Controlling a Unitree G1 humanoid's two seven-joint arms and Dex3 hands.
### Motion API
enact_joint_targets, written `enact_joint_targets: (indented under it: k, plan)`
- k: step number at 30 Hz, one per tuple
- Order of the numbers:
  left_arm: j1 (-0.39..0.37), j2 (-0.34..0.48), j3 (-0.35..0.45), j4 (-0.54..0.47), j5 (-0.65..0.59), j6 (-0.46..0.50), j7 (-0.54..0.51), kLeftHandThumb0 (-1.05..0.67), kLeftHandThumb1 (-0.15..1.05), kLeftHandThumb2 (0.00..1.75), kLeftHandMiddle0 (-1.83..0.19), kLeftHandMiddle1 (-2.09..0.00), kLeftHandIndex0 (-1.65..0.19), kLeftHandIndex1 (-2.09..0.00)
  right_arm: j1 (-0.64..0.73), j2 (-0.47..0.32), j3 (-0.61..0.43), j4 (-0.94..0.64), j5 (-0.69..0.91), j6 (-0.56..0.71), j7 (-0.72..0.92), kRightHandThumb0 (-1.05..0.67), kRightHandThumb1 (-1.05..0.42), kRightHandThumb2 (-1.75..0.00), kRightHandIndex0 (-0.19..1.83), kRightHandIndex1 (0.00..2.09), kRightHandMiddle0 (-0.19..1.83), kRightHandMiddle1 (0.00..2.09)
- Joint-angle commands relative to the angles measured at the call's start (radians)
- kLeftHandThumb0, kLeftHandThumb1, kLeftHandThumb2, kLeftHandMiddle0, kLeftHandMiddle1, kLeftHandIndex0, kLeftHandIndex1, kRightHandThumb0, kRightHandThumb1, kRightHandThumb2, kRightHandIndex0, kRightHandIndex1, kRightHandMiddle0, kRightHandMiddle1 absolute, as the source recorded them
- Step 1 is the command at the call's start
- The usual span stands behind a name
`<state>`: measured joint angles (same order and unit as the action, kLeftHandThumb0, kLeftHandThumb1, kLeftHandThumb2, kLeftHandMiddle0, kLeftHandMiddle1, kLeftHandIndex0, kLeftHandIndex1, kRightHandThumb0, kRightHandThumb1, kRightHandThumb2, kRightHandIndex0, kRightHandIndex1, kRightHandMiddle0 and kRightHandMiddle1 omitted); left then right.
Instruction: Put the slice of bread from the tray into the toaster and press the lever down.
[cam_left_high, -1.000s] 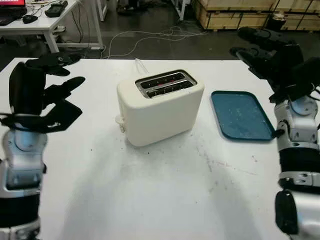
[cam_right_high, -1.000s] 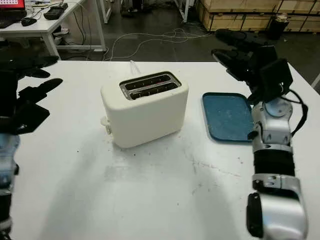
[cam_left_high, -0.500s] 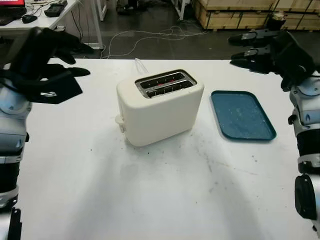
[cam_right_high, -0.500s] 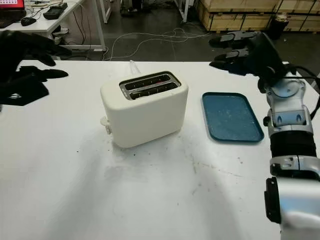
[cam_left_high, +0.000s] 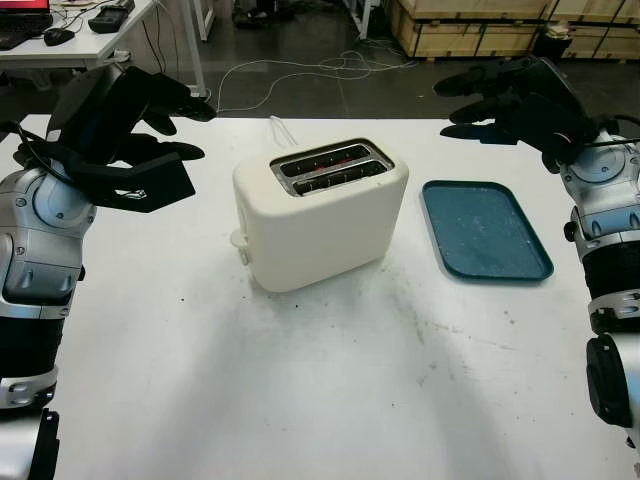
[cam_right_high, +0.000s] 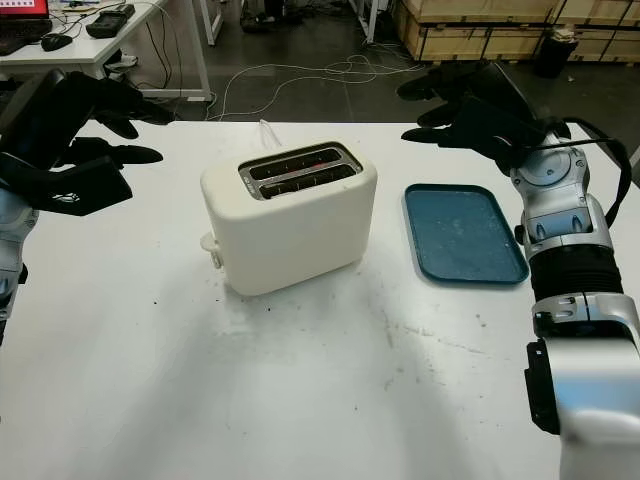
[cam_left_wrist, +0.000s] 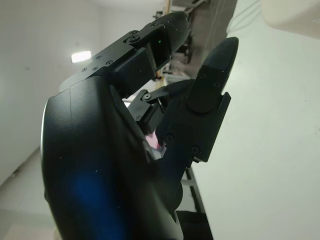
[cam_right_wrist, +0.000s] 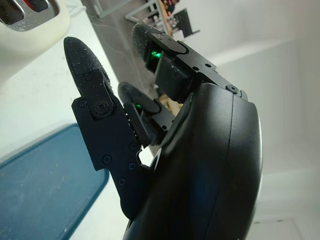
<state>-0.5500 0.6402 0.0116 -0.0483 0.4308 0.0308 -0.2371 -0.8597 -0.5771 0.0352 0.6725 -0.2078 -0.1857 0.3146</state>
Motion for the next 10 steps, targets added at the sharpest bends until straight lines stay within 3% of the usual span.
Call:
enact_joint_targets:
  k: [1, 10]
  plan:
    - [0.012, -0.001, 0.0, -0.01, 0.003, 0.005, 0.001, -0.3, 0.72, 0.0, -0.8, -0.91, -1.09, -0.06, -0.025, 0.009, 0.005, 0.014, -0.001, -0.034, -0.003, -0.52, -0.7, 0.0, 0.99, 0.14, 0.92, 0.0]
    - [0.015, -0.003, 0.002, -0.013, -0.003, 0.015, -0.005, -0.32, 0.73, 0.0, -0.75, -0.95, -1.08, -0.06, -0.02, 0.017, 0.01, 0.0, -0.002, -0.024, -0.005, -0.51, -0.68, 0.0, 0.98, 0.19, 0.94, 0.01]
